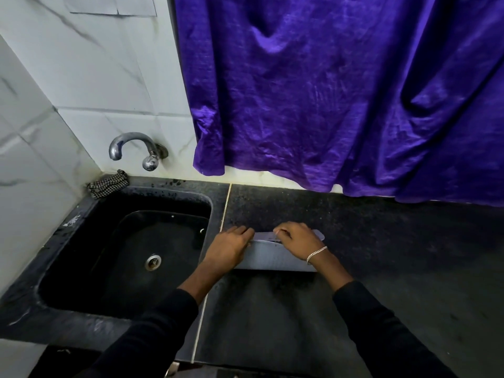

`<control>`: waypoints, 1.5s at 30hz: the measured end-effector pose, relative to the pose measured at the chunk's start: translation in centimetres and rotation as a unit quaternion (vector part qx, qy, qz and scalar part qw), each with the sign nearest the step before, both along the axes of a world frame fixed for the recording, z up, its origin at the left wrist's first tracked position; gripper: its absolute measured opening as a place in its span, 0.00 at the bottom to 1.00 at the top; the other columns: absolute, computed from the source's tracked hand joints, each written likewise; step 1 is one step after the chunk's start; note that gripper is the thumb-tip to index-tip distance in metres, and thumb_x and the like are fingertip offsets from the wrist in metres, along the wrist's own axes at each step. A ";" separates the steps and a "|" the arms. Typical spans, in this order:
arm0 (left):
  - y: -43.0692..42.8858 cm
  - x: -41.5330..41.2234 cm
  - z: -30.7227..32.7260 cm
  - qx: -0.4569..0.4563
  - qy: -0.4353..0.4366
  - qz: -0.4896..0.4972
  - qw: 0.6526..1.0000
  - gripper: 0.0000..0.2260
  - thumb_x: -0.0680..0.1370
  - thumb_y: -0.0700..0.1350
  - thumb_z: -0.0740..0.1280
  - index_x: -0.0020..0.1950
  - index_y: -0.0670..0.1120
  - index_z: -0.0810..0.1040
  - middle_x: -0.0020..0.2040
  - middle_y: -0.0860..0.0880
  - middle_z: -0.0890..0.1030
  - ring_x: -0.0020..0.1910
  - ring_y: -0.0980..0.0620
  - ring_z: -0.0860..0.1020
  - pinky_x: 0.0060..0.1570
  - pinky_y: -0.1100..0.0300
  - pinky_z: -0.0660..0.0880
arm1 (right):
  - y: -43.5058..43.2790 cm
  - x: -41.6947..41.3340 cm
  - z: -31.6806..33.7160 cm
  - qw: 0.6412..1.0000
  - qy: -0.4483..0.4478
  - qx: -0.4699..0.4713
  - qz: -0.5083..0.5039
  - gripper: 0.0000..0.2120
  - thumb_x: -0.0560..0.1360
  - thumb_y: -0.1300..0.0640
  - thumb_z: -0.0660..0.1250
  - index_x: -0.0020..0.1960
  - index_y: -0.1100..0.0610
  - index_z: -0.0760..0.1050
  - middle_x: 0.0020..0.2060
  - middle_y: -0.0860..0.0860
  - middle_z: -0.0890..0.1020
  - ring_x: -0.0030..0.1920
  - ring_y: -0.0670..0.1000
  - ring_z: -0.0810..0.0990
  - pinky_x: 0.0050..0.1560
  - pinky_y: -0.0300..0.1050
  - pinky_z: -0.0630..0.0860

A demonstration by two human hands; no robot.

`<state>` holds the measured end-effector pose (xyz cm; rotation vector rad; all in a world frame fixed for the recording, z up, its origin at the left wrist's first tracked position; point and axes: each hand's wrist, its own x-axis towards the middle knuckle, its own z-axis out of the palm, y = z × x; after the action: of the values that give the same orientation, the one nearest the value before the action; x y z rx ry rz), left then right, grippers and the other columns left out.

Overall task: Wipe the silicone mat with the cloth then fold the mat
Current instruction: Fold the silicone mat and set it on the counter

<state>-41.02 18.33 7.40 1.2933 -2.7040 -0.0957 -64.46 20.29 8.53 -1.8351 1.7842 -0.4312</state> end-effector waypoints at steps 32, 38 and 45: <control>2.7 0.2 -1.8 0.221 -0.009 -0.067 0.973 0.03 0.75 0.44 0.67 0.45 0.50 0.73 0.46 0.51 0.77 0.45 0.52 0.75 0.46 0.53 0.76 | -9.2 3.4 0.0 0.968 0.240 0.029 0.066 0.18 0.78 0.58 0.63 0.68 0.54 0.74 0.66 0.55 0.79 0.67 0.58 0.76 0.68 0.56 0.65; 3.2 0.8 -2.0 0.242 -0.004 -0.059 0.968 0.02 0.76 0.43 0.67 0.45 0.49 0.75 0.45 0.51 0.77 0.45 0.52 0.75 0.48 0.53 0.77 | -8.5 3.0 -0.3 0.976 0.203 0.058 0.059 0.26 0.79 0.58 0.65 0.77 0.56 0.66 0.74 0.56 0.70 0.74 0.59 0.68 0.74 0.59 0.66; 4.2 1.7 -3.6 0.263 -0.011 -0.036 0.964 0.05 0.75 0.45 0.68 0.43 0.52 0.73 0.44 0.53 0.78 0.45 0.52 0.77 0.49 0.53 0.77 | -2.2 3.3 -2.5 0.983 0.013 0.156 0.094 0.14 0.74 0.51 0.76 0.55 0.58 0.83 0.51 0.54 0.86 0.53 0.53 0.84 0.59 0.52 0.80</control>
<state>-39.28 22.54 3.85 1.3077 -2.8497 -0.8633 -61.12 18.11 5.98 -1.7683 1.5723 -0.0520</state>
